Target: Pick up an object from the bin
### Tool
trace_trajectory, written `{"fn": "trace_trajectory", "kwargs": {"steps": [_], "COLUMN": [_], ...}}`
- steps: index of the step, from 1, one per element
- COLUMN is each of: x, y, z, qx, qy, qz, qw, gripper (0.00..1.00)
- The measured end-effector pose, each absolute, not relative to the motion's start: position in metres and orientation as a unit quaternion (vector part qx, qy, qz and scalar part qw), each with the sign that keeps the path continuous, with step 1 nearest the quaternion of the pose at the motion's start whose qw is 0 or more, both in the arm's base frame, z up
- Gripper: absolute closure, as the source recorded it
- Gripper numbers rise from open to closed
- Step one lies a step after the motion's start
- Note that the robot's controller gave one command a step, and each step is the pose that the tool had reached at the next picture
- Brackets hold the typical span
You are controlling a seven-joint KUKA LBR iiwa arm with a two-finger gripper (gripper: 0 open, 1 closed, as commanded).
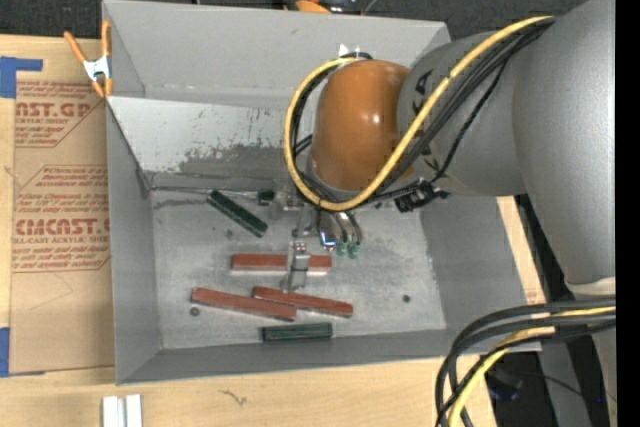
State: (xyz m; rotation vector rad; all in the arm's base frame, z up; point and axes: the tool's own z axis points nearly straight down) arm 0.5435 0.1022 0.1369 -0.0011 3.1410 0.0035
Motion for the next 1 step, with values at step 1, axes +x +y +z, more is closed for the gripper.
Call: {"fn": "trace_trajectory", "kwargs": {"steps": [1], "x": [0.5171], "y": [0.0977], "z": [0.0659], "qx": [0.029], "qy": [1.0], "qz": [0.0], "qw": [-0.004], "gripper": [0.0]}}
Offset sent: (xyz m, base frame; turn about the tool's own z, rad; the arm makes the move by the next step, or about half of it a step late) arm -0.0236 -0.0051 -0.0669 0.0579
